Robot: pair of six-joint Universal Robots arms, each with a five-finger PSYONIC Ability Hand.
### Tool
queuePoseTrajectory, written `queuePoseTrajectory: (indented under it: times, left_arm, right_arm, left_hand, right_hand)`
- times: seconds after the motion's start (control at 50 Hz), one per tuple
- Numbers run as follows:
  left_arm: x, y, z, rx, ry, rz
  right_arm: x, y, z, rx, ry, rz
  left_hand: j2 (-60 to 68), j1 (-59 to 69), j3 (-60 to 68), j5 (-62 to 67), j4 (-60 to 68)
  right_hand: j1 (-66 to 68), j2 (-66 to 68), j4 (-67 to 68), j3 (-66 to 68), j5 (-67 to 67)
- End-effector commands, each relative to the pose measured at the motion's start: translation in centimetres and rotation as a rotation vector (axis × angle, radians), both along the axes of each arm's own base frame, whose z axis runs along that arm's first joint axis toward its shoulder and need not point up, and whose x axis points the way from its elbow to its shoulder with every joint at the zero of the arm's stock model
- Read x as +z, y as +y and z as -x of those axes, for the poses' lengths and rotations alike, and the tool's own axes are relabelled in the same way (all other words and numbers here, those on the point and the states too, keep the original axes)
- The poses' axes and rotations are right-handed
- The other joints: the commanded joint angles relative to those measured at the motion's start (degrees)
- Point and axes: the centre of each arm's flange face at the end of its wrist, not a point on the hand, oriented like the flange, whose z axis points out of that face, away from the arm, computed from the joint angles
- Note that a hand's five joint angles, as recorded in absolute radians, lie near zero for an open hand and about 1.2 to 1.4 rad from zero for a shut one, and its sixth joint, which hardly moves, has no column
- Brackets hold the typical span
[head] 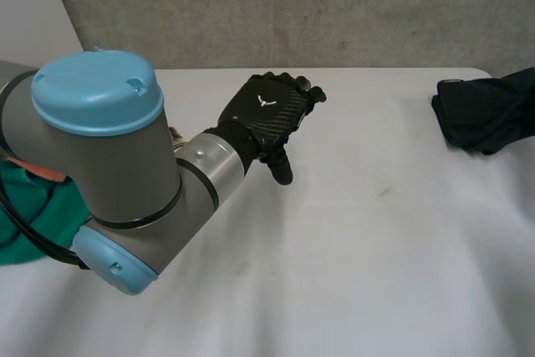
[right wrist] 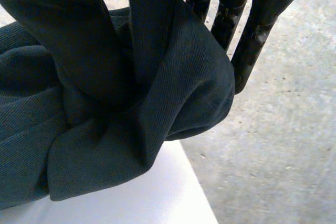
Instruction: Fold the laundry.
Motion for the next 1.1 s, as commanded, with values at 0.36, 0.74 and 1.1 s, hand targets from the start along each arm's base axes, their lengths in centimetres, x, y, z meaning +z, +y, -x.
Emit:
queuePoseTrajectory:
  times: [0.36,0.74,1.1]
  left_arm:
    - [0.4,-0.1,-0.4,0.027,0.003,0.009]
    - [-2.7,-20.5,-17.9,0.74,-0.481,0.41]
    - [-6.3,-25.6,-21.4,0.759,-0.56,0.452]
  right_arm:
    - [1.7,2.2,1.9,-0.175,0.306,-0.087]
    - [7.2,20.0,-10.2,0.423,0.343,0.063]
    - [4.7,23.6,-11.5,0.481,0.444,-0.015]
  left_hand:
    - [-1.95,-2.36,-2.22,-1.64,-1.9]
    - [-2.62,-3.04,-2.89,-2.31,-2.57]
    - [66.83,66.41,66.56,67.14,66.88]
  right_hand:
    - [-43.19,-54.33,-34.36,-32.2,-53.78]
    - [-43.19,-54.33,-34.36,-32.2,-53.78]
    - [-43.19,-54.33,-34.36,-32.2,-53.78]
